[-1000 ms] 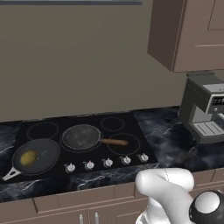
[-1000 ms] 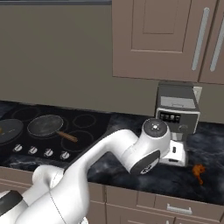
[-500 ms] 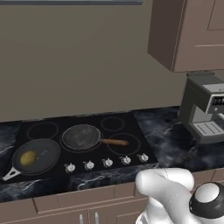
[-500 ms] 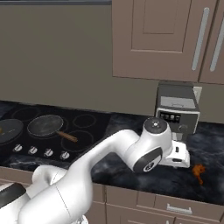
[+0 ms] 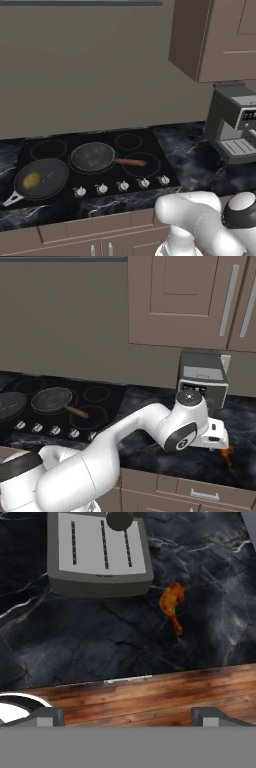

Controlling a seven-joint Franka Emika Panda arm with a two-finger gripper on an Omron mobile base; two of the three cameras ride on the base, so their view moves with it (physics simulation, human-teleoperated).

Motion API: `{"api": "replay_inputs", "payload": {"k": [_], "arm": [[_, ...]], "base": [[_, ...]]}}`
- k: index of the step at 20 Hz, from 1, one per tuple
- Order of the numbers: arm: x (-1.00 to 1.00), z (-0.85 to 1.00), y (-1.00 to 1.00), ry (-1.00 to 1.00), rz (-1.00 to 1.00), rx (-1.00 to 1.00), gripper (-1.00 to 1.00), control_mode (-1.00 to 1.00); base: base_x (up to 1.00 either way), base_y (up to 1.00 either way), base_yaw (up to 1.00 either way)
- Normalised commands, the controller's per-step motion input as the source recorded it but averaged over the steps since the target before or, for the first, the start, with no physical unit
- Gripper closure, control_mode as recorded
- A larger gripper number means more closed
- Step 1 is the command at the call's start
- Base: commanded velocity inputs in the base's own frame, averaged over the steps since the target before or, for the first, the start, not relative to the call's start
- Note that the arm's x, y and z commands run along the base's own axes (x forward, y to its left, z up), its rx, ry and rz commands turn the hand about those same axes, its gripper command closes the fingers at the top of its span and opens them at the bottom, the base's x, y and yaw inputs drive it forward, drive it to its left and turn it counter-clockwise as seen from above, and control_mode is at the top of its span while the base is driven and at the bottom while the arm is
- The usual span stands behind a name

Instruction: Place both pans onto different burners. Then place the potato and the chicken drumstick on different pans.

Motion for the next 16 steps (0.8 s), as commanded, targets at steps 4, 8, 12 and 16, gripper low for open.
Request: {"api": "replay_inputs", "payload": {"k": [4,8,12,16], "arm": [[0.20,-0.08,-0.31,0.01,0.00,0.00,-1.00,-1.00],[0.27,-0.17,-0.25,0.00,0.00,0.00,-1.00,-1.00],[0.30,-0.23,-0.23,0.00,0.00,0.00,-1.00,-1.00],[0.24,-0.24,-0.30,0.00,0.00,0.01,-1.00,-1.00]], "base": [[0.00,0.00,0.00],[0.00,0.00,0.00],[0.00,0.00,0.00],[0.00,0.00,0.00]]}}
